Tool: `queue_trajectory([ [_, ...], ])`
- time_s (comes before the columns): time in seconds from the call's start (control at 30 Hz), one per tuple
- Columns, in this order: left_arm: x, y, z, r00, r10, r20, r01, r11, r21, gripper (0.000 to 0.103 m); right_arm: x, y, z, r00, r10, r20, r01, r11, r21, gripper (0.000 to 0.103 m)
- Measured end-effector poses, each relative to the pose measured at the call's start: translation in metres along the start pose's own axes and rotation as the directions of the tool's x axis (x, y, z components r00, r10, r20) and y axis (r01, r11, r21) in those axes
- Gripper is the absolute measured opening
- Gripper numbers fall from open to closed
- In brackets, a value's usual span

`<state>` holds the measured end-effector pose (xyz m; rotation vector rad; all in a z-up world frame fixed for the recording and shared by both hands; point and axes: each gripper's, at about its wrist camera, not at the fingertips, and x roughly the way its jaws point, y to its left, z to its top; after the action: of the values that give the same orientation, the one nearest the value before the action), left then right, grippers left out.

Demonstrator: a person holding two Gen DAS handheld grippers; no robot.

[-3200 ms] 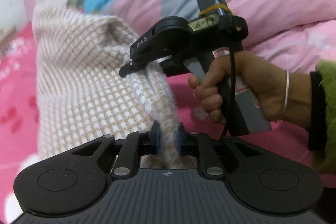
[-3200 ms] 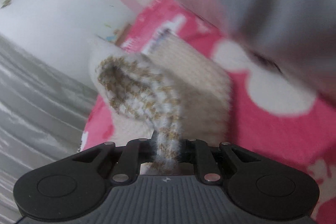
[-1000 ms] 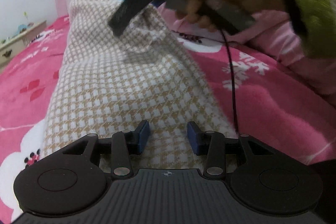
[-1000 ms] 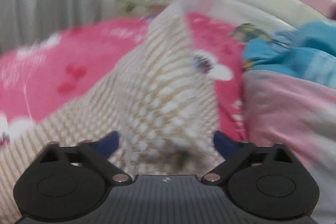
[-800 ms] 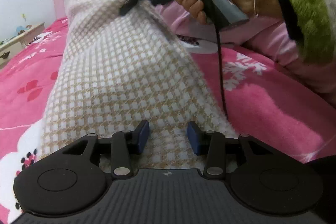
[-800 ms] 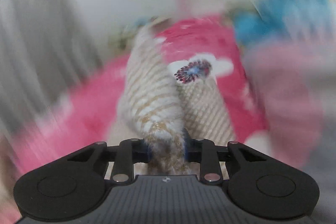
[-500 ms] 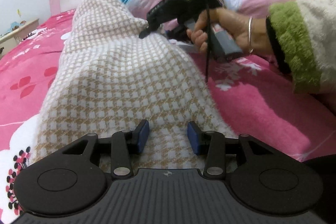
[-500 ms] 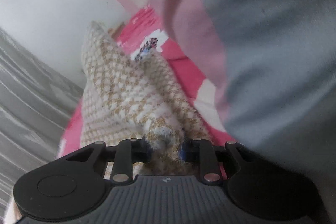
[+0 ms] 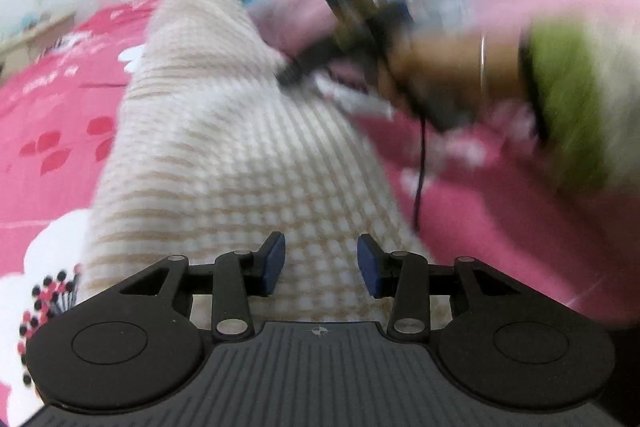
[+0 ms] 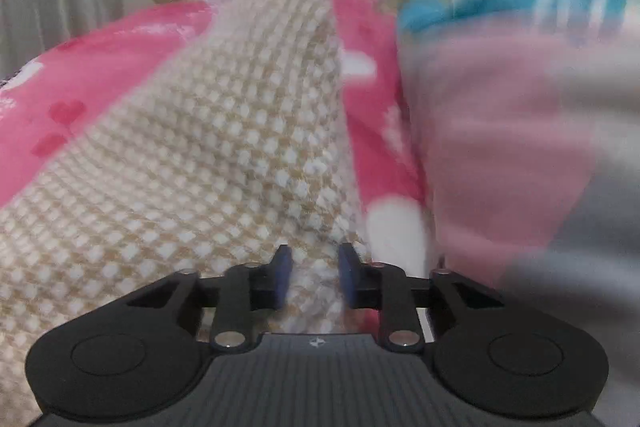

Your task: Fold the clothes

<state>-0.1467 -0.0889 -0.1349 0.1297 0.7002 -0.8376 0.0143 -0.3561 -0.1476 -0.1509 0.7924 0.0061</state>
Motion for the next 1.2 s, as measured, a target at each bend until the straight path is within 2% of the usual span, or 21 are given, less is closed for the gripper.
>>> queue_trajectory([
  [0.07,-0.017,0.015,0.017,0.997,-0.022,0.067,0.028,0.995,-0.093,0.042,-0.018,-0.001,0.011,0.999,-0.015,0.043,0.016,0.999,-0.038,0.024],
  [0.13,-0.014,0.031,0.034,0.994,0.0,0.105,0.017,0.987,-0.16,0.042,-0.044,-0.005,0.027,0.991,-0.015,0.132,0.019,0.999,-0.027,0.024],
  [0.27,0.046,0.05,0.055,0.991,0.102,0.091,-0.081,0.974,-0.212,0.042,-0.074,0.001,0.066,0.943,0.041,0.33,-0.032,0.999,-0.033,0.024],
  [0.37,0.089,0.061,0.038,0.984,0.175,0.038,-0.159,0.951,-0.264,0.041,-0.062,0.016,0.094,0.914,0.094,0.395,-0.054,0.992,-0.112,0.024],
  [0.43,0.095,0.063,0.019,0.982,0.181,0.058,-0.157,0.944,-0.291,0.041,-0.037,0.02,0.113,0.912,0.12,0.392,-0.077,0.989,-0.124,0.024],
  [0.5,0.092,0.059,0.016,0.98,0.182,0.082,-0.153,0.949,-0.276,0.044,0.006,0.019,0.126,0.934,0.103,0.343,-0.072,0.992,-0.102,0.023],
  [0.6,0.093,0.062,0.012,0.981,0.165,0.1,-0.131,0.95,-0.285,0.045,0.101,0.002,0.134,0.986,0.023,0.163,-0.023,1.0,0.002,0.022],
  [0.63,0.093,0.063,0.011,0.981,0.16,0.106,-0.123,0.95,-0.288,0.046,0.132,-0.004,0.13,0.995,0.02,0.096,-0.025,0.998,0.056,0.022],
  [0.67,0.093,0.064,0.01,0.982,0.153,0.11,-0.116,0.95,-0.292,0.046,0.152,-0.009,0.124,0.997,0.022,0.077,-0.029,0.995,0.095,0.022],
  [0.8,0.093,0.066,0.01,0.984,0.136,0.114,-0.096,0.947,-0.307,0.046,0.148,-0.022,0.119,0.993,0.021,0.118,-0.042,0.983,0.179,0.024],
  [0.87,0.093,0.066,0.011,0.984,0.135,0.115,-0.094,0.947,-0.307,0.047,0.126,-0.023,0.126,0.987,0.003,0.159,-0.032,0.983,0.179,0.024],
  [0.93,0.094,0.066,0.012,0.985,0.134,0.113,-0.093,0.946,-0.312,0.047,0.089,-0.018,0.135,0.966,-0.002,0.258,-0.038,0.988,0.152,0.026],
  [1.0,0.095,0.067,0.012,0.985,0.134,0.112,-0.092,0.945,-0.315,0.048,0.068,-0.008,0.143,0.938,0.056,0.342,-0.097,0.99,0.103,0.026],
  [1.03,0.095,0.066,0.012,0.984,0.135,0.112,-0.094,0.945,-0.313,0.049,0.07,-0.001,0.148,0.934,0.091,0.347,-0.126,0.989,0.079,0.026],
  [1.1,0.095,0.065,0.012,0.984,0.138,0.113,-0.096,0.945,-0.311,0.049,0.088,0.013,0.156,0.939,0.156,0.308,-0.176,0.984,0.04,0.024],
  [1.2,0.095,0.066,0.012,0.984,0.137,0.117,-0.094,0.945,-0.315,0.049,0.149,0.023,0.152,0.96,0.18,0.216,-0.195,0.98,0.048,0.023],
])
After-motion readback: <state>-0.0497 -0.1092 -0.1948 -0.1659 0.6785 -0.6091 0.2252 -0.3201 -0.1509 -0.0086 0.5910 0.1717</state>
